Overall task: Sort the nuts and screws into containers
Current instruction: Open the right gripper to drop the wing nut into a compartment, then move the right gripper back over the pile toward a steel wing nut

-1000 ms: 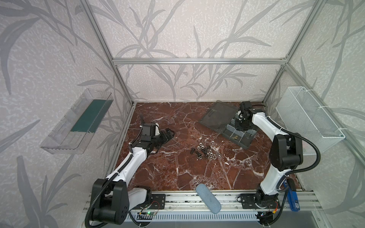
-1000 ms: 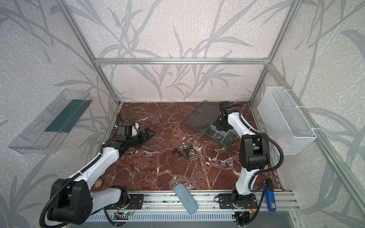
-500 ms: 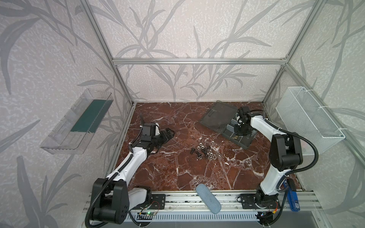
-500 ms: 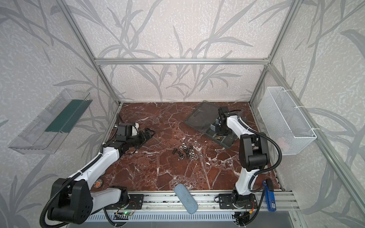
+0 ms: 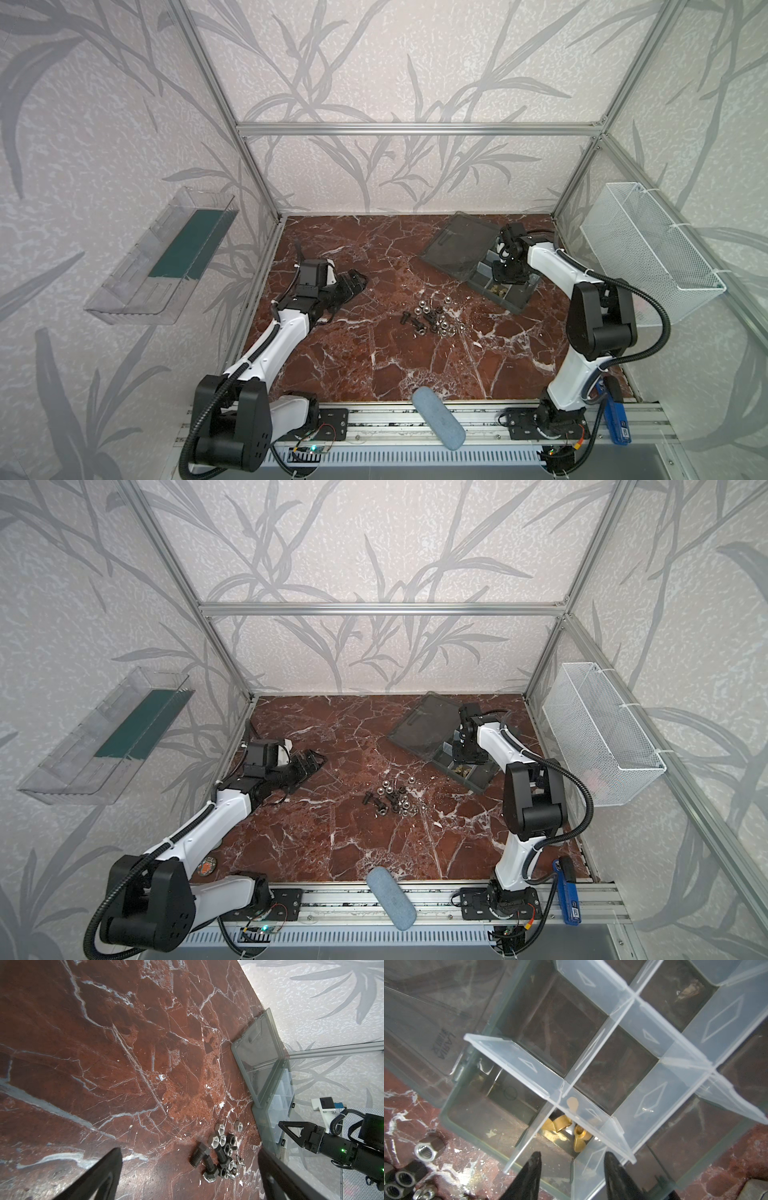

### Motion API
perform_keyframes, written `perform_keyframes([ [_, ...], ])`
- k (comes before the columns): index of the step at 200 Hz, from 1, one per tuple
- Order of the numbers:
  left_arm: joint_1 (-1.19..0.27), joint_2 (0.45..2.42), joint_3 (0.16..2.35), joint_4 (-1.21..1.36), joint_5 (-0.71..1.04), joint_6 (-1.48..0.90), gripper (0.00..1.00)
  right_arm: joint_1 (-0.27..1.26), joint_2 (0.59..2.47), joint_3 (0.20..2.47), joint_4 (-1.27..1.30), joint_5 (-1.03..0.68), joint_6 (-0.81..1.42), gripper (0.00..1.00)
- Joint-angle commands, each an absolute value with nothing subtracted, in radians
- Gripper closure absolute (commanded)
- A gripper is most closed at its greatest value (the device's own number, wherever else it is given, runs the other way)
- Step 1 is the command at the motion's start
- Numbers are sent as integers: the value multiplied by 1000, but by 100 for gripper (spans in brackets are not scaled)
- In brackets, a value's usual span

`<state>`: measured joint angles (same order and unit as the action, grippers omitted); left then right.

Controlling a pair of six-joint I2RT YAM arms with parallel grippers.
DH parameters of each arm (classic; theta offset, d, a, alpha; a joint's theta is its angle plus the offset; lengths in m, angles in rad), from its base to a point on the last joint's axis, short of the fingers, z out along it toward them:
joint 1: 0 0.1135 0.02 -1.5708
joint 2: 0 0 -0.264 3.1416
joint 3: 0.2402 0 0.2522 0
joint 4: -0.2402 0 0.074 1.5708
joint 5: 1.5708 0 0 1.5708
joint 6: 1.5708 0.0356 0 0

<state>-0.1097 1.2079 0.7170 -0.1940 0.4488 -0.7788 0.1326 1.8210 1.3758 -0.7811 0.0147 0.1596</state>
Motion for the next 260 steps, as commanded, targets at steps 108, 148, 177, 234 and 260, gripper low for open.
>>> perform_keyframes([
  [108,-119,1230,746,-179,425,-829,1,433,1542,1170,-790,-123,259,44],
  [148,-139,1223,726,-164,413,-854,1,463,1499,1030,-732,-148,332,44],
  [177,-147,1229,727,-159,413,-854,0,486,1487,976,-697,-154,374,44],
  [234,-158,1253,745,-170,443,-847,1,539,1527,962,-661,-165,419,40],
  [260,-160,1258,738,-167,445,-847,0,579,1548,966,-627,-171,471,38],
])
